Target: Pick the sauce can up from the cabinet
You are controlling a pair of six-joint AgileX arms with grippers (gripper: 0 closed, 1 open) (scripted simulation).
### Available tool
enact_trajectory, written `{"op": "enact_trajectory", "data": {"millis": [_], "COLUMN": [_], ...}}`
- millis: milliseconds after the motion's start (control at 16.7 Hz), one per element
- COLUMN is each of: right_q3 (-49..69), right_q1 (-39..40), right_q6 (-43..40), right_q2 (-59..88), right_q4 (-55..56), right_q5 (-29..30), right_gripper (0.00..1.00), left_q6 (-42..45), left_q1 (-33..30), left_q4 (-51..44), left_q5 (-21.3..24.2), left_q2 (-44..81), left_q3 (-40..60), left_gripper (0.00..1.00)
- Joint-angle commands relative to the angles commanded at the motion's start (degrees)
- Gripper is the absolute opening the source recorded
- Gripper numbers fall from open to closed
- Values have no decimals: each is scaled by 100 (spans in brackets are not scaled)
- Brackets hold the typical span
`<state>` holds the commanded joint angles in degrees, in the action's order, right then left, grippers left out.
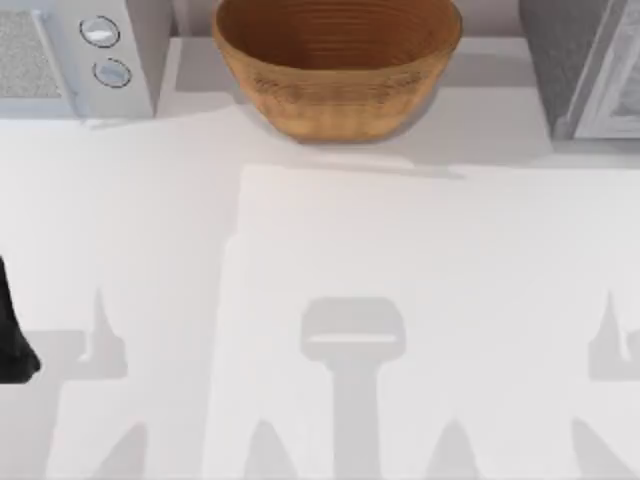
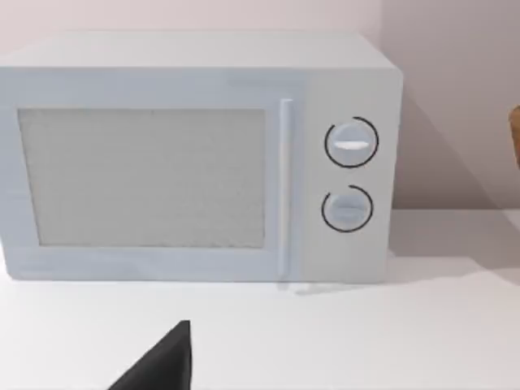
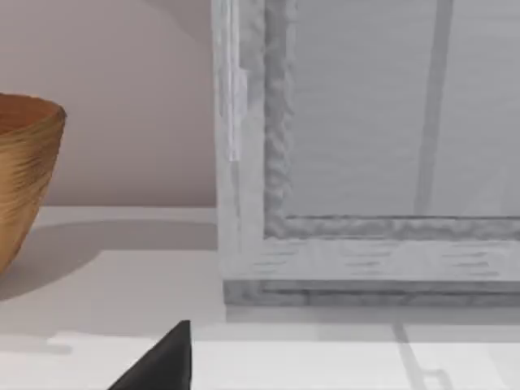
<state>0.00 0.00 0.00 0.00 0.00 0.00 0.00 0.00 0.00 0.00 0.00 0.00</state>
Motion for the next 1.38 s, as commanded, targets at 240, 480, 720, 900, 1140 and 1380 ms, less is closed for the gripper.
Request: {"op": "enact_trajectory", "data": {"millis": [240, 480, 720, 900, 1140, 1380], "right_q3": [185, 1285, 3235, 4961, 7209, 8968], "right_q1": [32, 171, 366, 531, 754, 938], "right_q6": [6, 25, 38, 45, 58, 74], "right_q2": [168, 1125, 2660, 3949, 5585, 6840], "right_q4": [-41, -329, -837, -1274, -1806, -2186], "right_q5": [23, 166, 401, 593, 828, 1011], "right_gripper": [100, 100, 100, 100, 100, 100], "left_q6": [0, 0, 0, 0, 0, 0], "left_q1": [0, 0, 0, 0, 0, 0], "left_q4": [0, 0, 0, 0, 0, 0], "left_q5": [0, 0, 0, 0, 0, 0], "left_q2": [0, 0, 0, 0, 0, 0], "left_q3": [0, 0, 0, 0, 0, 0], "left_gripper": [100, 100, 100, 100, 100, 100]}}
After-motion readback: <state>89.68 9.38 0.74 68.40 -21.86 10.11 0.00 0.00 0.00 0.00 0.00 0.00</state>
